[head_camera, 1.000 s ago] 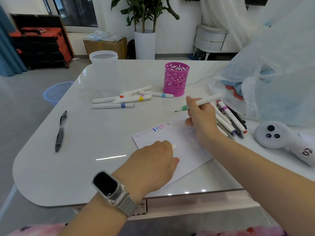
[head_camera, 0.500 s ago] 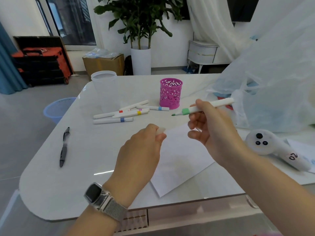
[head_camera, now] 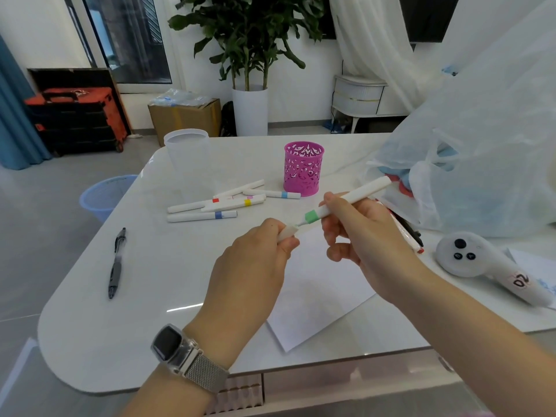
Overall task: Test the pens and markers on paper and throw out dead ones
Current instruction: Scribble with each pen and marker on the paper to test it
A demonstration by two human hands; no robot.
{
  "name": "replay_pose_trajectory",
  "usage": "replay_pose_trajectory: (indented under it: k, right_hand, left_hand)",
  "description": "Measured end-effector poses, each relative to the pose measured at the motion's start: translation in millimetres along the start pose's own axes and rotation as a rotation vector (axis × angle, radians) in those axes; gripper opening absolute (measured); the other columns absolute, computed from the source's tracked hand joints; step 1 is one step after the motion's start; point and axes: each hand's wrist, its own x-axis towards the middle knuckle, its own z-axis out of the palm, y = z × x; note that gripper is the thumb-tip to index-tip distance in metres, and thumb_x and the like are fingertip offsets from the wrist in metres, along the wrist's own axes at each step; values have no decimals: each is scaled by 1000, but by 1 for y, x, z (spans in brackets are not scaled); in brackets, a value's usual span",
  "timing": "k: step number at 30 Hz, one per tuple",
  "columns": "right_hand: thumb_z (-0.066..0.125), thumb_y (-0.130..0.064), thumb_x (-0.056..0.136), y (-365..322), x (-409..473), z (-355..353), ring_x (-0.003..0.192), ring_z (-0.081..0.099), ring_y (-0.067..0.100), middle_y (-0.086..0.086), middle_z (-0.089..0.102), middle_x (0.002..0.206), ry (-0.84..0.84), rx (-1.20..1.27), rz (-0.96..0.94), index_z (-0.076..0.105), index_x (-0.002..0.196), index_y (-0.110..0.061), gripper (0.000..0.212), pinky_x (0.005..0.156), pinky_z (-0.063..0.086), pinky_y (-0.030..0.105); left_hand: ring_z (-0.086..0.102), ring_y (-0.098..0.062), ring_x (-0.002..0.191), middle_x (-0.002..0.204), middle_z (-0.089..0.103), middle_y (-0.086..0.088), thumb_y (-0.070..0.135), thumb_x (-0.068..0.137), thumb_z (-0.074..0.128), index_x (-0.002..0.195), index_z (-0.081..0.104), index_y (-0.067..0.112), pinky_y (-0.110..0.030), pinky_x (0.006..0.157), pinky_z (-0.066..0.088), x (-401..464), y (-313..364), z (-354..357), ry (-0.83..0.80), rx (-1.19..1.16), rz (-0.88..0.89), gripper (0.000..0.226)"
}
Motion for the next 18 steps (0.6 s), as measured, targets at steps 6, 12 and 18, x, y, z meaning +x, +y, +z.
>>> replay_pose_trajectory:
  k: [6,12,18]
  right_hand:
    - [56,-26,94,-2,2,-2,52,47,8,-4,53,55,59,34,-59,64,81,-11,21,46,43,25]
    - [58,-24,93,4,0,1,53,49,10,-2,54,58,-30,-80,-52,64,89,-6,19,47,43,27]
    - [61,-21,92,5,2,-1,54,51,10,0,57,59,-76,-14,-42,70,90,-4,19,46,42,24]
  left_hand:
    - [56,-12,82,95,62,9,43,96,34,103,48,26,-23,66,43,-1,-1,-1,5,16,-4,24]
    - [57,-12,82,93,62,10,43,95,38,105,52,29,-24,68,46,1,0,0,1,12,11,22]
    - [51,-5,67,79,59,17,39,95,43,95,57,31,-10,56,32,2,-3,1,48,-126,8,16]
